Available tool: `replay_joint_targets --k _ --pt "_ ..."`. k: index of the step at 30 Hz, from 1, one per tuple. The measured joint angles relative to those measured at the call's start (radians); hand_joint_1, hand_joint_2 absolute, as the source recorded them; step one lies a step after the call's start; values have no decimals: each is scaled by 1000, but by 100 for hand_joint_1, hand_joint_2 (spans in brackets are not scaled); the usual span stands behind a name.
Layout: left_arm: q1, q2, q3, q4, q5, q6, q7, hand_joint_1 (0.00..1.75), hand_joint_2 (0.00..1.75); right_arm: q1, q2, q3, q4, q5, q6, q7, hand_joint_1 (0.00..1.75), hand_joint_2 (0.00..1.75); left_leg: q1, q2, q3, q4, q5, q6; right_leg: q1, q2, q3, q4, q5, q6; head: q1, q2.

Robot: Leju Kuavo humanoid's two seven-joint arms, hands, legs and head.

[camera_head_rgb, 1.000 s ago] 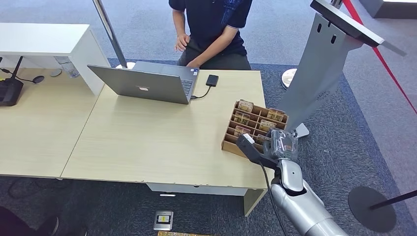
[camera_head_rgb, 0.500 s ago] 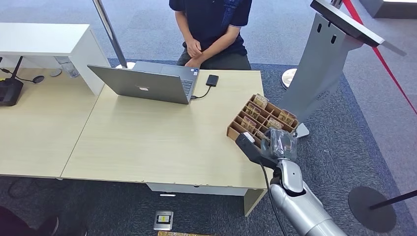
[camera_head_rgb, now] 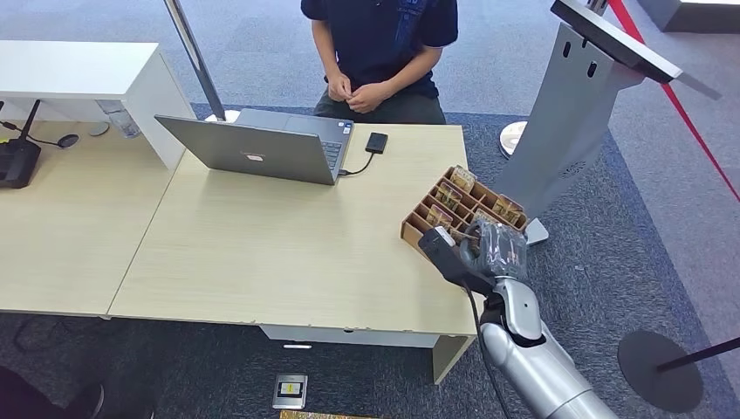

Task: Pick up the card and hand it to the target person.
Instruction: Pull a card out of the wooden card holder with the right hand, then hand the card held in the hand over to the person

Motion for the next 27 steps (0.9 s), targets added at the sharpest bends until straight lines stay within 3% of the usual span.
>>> replay_joint_targets --k 13,27 --pt "0 1 0 0 5 1 7 0 0 9 -3 0 -56 12 8 1 149 175 0 0 0 0 0 0 0 0 0 0 0 0 0 0" --pt "0 2 0 0 12 1 5 0 0 21 -31 -4 -260 70 28 21 155 175 0 0 0 0 0 0 0 0 0 0 0 0 0 0"
